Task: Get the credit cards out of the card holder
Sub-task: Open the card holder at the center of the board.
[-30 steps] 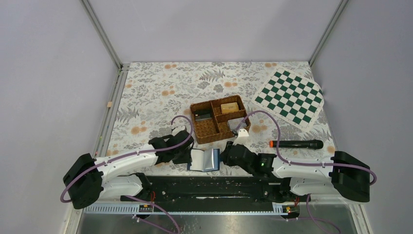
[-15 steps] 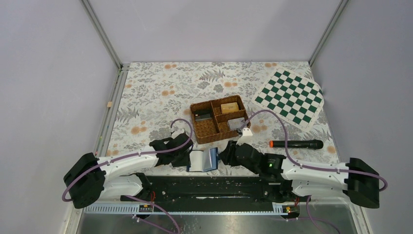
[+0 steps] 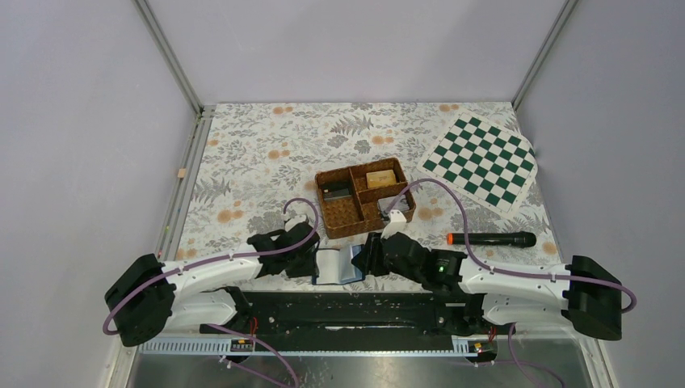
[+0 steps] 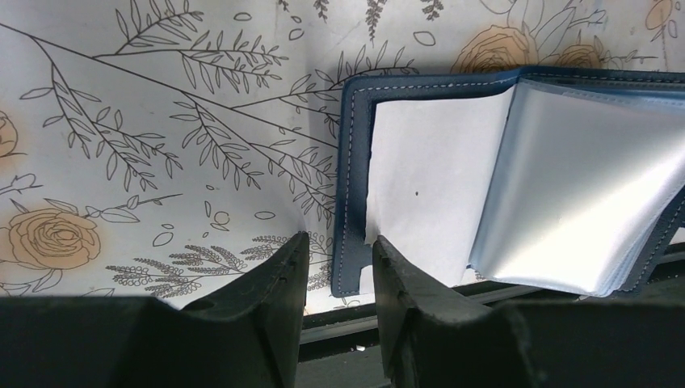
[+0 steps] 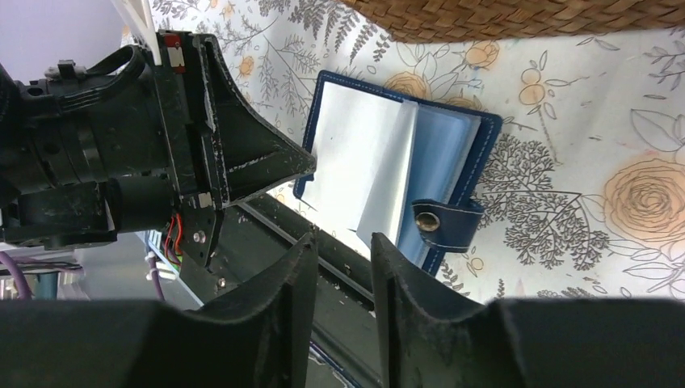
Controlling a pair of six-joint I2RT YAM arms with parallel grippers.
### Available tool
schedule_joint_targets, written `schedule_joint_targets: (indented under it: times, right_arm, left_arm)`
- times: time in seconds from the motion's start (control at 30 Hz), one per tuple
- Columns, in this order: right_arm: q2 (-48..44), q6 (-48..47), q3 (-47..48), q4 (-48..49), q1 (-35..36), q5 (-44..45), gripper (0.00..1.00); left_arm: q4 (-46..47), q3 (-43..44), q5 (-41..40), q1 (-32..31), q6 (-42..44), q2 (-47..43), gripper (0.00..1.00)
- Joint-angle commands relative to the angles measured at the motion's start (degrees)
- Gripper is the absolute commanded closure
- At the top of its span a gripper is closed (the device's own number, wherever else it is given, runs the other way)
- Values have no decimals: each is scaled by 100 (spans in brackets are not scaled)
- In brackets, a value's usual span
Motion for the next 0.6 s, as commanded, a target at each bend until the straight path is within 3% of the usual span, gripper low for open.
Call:
schedule_joint_targets:
  times: [0.0, 0.5, 0.57]
  right_arm:
    - [123, 114, 160, 435, -1, -246, 65]
    - [1039, 392, -360, 783, -11, 99, 61]
    - [1086, 425, -397, 848, -11, 93, 56]
  left_arm:
    - [169, -99, 83, -17, -71, -106, 65]
    - [142, -196, 61, -17, -126, -169, 65]
    - [133, -189, 68, -12, -128, -163, 65]
